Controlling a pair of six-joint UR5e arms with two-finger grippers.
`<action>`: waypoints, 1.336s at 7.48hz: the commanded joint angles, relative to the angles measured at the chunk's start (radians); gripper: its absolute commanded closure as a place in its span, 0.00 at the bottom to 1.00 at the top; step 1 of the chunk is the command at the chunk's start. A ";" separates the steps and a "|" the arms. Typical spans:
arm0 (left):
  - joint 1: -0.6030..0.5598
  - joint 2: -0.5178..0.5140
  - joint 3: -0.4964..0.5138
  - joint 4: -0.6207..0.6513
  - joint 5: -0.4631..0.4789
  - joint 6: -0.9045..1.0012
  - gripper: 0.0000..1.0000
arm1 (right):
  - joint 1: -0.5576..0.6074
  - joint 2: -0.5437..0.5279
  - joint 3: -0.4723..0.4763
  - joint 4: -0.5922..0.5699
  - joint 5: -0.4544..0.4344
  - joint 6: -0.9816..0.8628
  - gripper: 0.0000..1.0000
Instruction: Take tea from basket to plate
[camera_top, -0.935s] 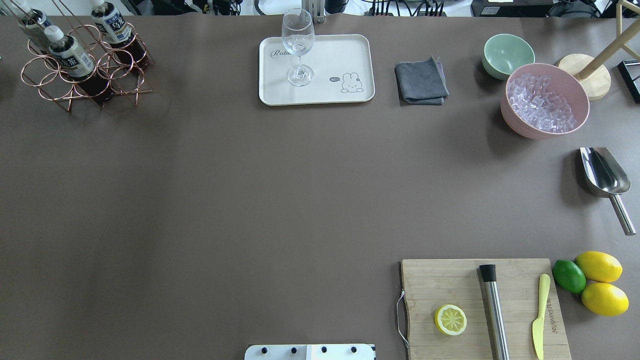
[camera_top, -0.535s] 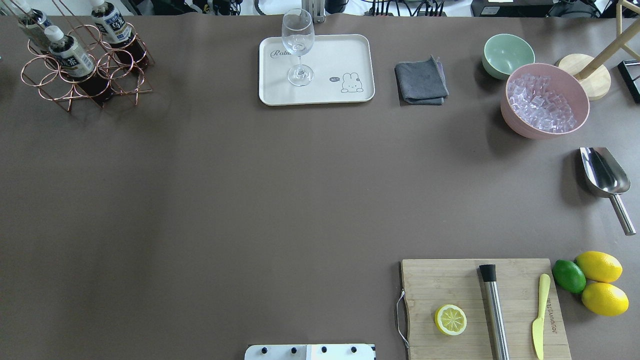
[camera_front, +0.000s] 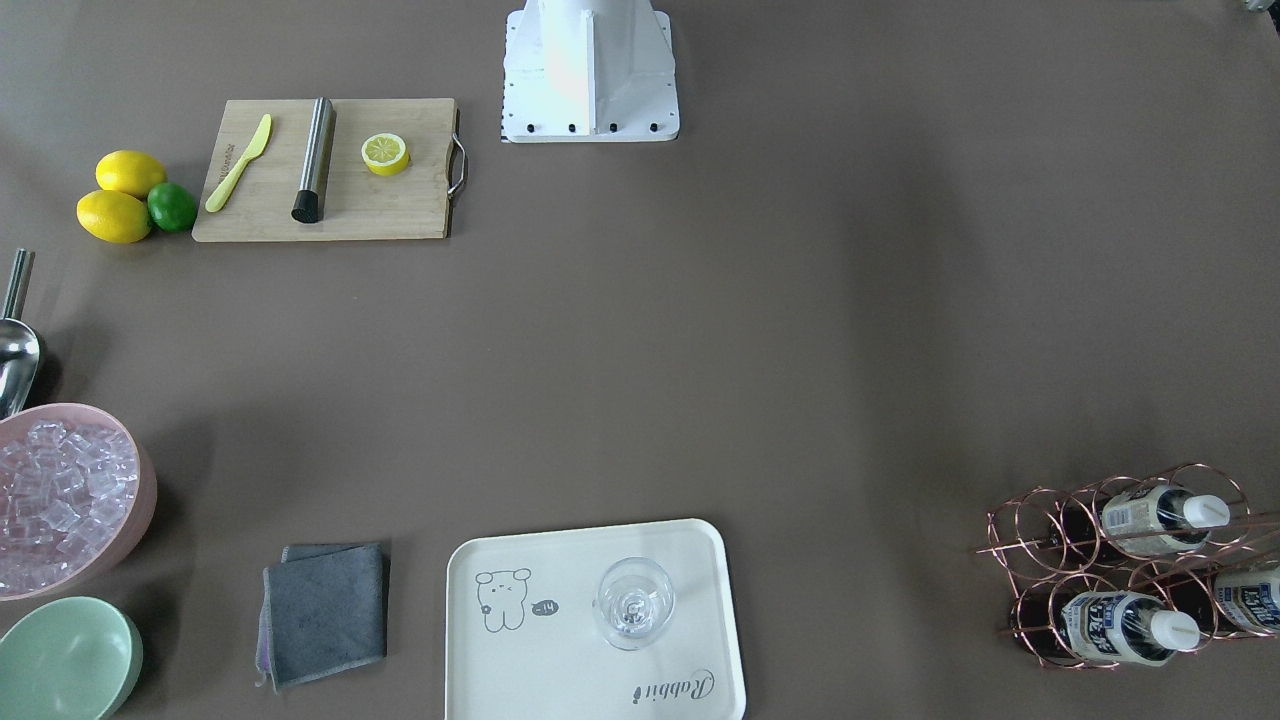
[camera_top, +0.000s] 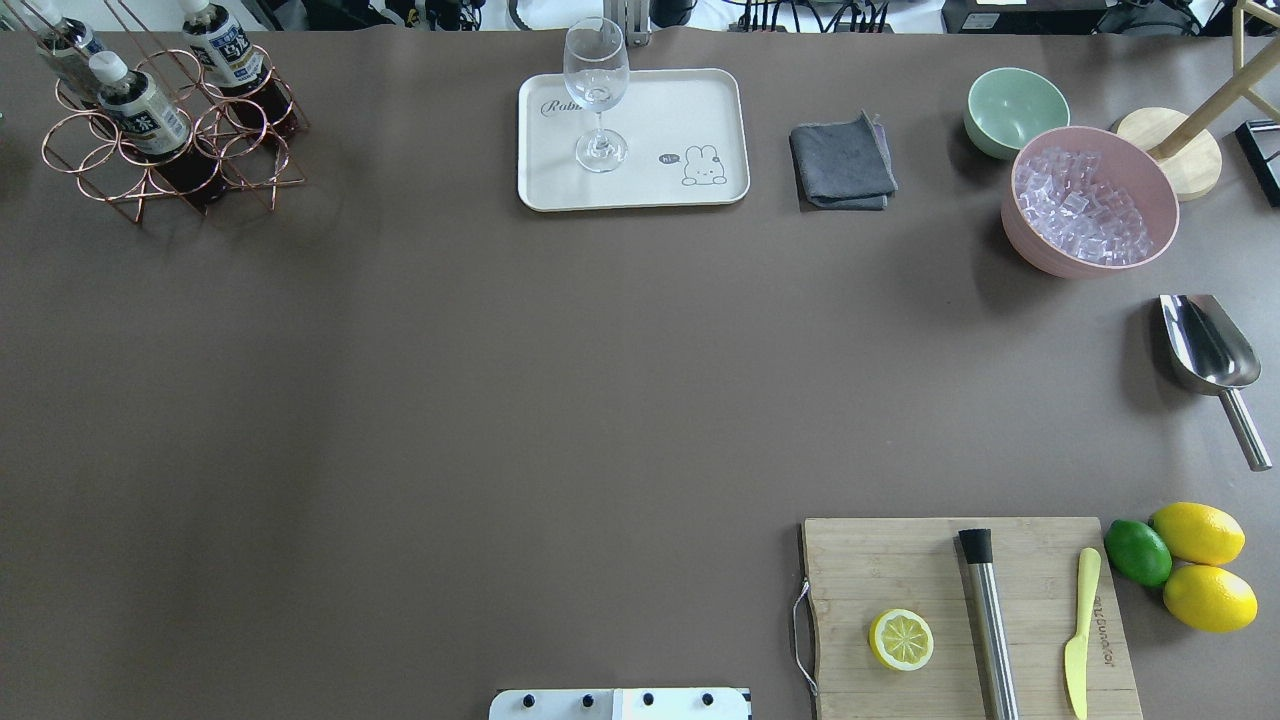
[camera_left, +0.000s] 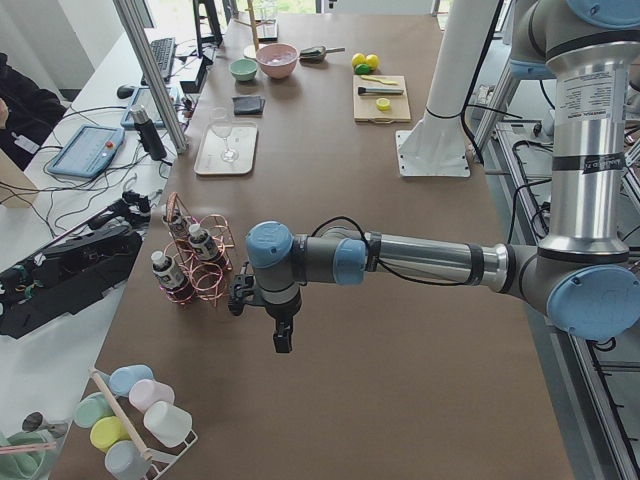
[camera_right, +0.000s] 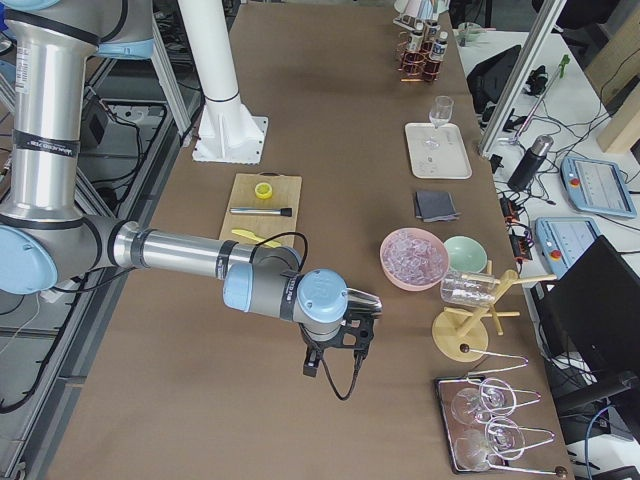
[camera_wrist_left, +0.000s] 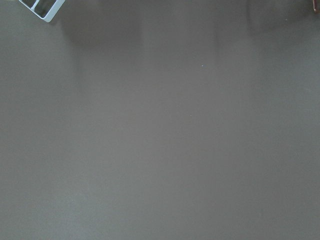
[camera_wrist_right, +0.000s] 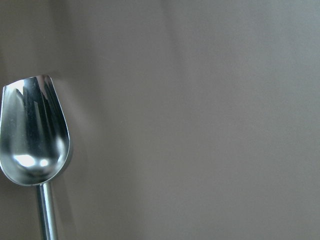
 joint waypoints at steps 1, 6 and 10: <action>0.000 -0.002 0.008 -0.001 0.001 0.059 0.02 | 0.000 -0.002 0.000 -0.001 0.000 0.000 0.00; -0.006 -0.001 0.005 -0.033 0.001 0.175 0.02 | 0.000 -0.003 0.000 -0.006 0.003 0.002 0.00; -0.007 -0.092 0.002 -0.119 0.003 0.476 0.02 | 0.000 -0.002 0.000 0.000 0.001 -0.003 0.00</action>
